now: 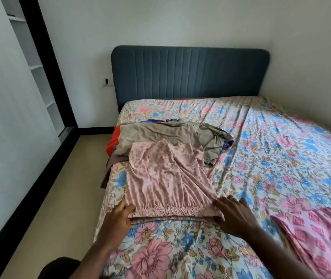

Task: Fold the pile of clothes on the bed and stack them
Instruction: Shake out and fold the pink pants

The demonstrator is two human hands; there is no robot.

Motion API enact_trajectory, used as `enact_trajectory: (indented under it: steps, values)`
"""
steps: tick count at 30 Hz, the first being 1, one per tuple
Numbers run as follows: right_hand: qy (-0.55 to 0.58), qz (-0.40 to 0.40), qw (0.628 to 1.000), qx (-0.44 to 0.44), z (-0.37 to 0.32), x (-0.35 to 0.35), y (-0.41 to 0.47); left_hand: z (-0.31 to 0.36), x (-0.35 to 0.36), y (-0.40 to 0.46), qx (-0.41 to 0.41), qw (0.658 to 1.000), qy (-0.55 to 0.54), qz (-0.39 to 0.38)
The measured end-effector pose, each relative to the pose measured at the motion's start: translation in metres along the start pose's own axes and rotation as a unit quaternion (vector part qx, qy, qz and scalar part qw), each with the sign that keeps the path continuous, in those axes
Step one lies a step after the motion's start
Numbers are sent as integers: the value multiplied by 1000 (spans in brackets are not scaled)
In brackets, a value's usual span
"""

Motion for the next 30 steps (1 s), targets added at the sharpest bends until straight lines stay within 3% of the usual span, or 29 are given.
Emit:
enact_trajectory:
  steps: [2,5,10,13,15,18,19,20,23,25,28,30]
  values:
    - [-11,32,999,-30,-13,-4,-1,10,-3,-6,35,998,55,25]
    - [73,77,994,-21,-20,-8,-2,40,3,-2,107,982,153,28]
    - [105,114,988,3,-21,-4,-8,55,8,14,130,985,117,15]
    - [134,116,980,86,-5,-5,-8,43,-8,15,99,991,79,43]
    - [220,122,953,167,2,-9,-8,27,-20,9,75,992,59,83]
    - [399,105,862,296,6,0,-11,2,-29,-6,13,994,36,106]
    - [425,97,847,305,3,5,-11,-5,-29,-11,-7,994,39,102]
    - [406,83,861,296,-1,6,-9,-12,-27,-16,-20,995,43,91]
    - [232,43,951,198,-14,11,-6,-26,-6,-24,5,999,45,6]
    - [228,27,962,149,-14,20,-3,-27,16,-29,61,992,85,-69]
    - [380,32,911,160,-7,12,-1,-29,23,-27,53,984,102,-136]
    - [519,54,827,210,3,0,3,-24,21,-14,35,979,59,-191]
Point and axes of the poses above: each hand's wrist, its own y-axis towards the middle knuckle, its own x-axis out of the palm, z = x × y, the point moved 10 cm from there along y, towards the middle knuckle, and after that the axes turned 1 degree about x, right-handed, at the moved point
